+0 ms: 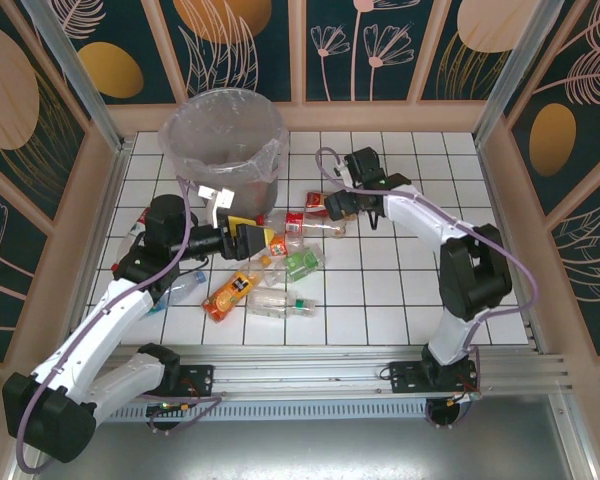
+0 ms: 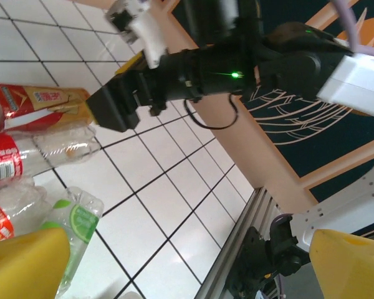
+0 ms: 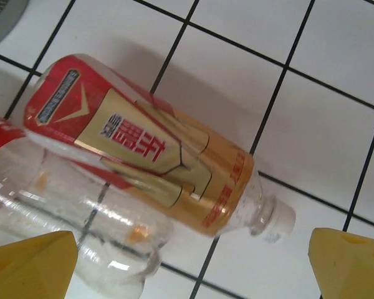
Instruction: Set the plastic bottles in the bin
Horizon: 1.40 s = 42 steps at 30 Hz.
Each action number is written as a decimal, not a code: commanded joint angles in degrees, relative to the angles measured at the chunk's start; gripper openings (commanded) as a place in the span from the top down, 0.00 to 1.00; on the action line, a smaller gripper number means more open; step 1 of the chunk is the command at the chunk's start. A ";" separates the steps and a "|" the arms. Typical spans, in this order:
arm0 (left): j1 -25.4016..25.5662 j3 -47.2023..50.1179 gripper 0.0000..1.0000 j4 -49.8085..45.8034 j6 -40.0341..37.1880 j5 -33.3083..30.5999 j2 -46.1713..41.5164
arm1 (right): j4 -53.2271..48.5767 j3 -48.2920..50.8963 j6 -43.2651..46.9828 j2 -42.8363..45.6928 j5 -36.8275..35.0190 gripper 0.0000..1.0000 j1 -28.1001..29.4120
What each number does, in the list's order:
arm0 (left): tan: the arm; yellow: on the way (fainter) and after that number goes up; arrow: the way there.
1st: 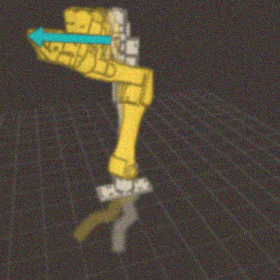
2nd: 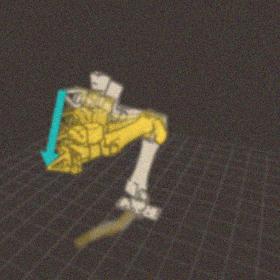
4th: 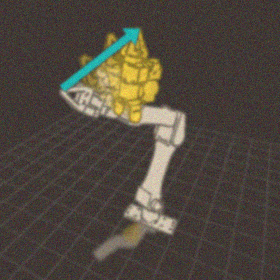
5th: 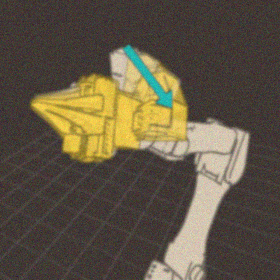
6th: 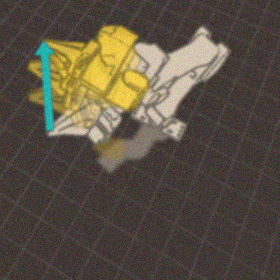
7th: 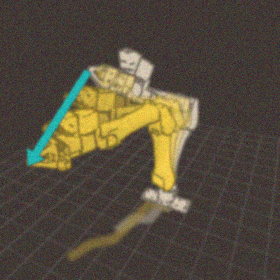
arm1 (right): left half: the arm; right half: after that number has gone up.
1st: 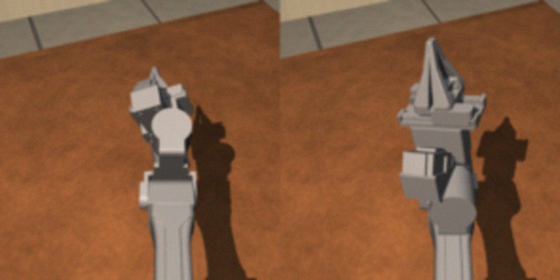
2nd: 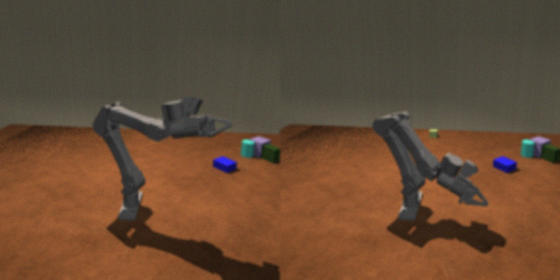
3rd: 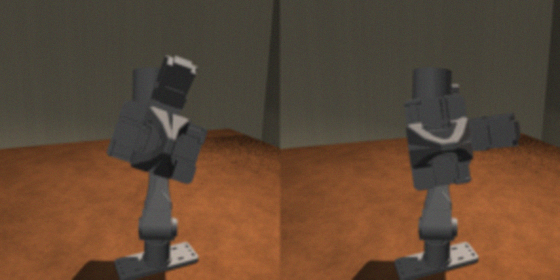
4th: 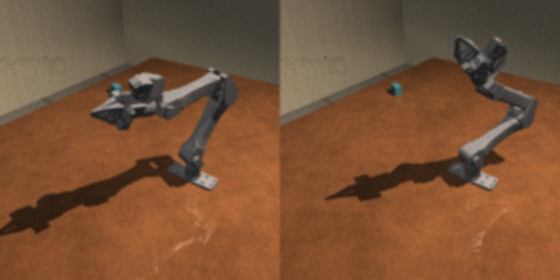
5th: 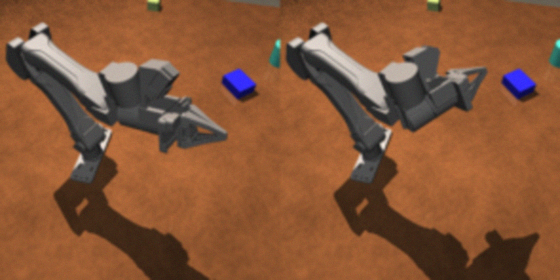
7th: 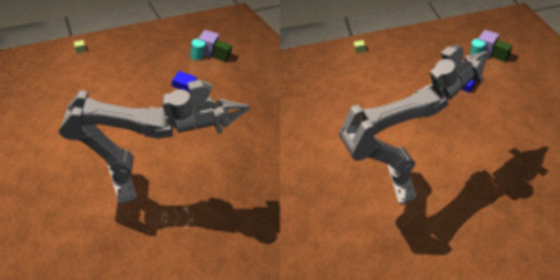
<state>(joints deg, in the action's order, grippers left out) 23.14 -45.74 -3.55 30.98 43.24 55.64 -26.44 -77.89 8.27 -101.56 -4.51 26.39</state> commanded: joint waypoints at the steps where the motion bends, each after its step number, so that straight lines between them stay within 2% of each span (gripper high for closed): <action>1: 0.81 -0.01 0.02 3.54 1.15 1.06 -0.01 | -3.29 -4.27 4.11 -3.55 0.84 0.02 -1.05; 7: 2.25 0.91 0.01 4.50 1.85 0.41 0.95 | -5.17 -9.27 6.09 -9.46 6.07 0.01 -1.67; 19: 4.77 0.41 0.01 6.34 2.86 -1.34 3.77 | -2.85 -13.35 5.24 -16.17 6.01 0.01 -3.08; 25: 5.89 0.65 0.01 7.02 3.20 -2.35 4.73 | -3.38 -14.40 1.49 -18.21 7.46 0.09 -4.35; 31: 6.52 0.87 0.01 7.85 3.63 -2.73 5.54 | -0.79 -10.07 -4.23 -15.12 13.20 0.16 -6.45; 35: 6.79 1.01 0.01 8.11 3.56 -2.72 6.14 | 2.49 -4.59 -3.27 -11.02 16.79 0.10 -6.68; 42: 7.23 1.17 0.01 8.53 3.47 -2.79 6.59 | 3.63 0.31 -1.94 -7.98 15.59 0.05 -6.47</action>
<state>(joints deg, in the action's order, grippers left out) 30.02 -45.23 2.92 34.17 40.51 62.00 -24.18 -78.96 5.65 -112.71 10.57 19.66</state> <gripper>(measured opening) 0.985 0.946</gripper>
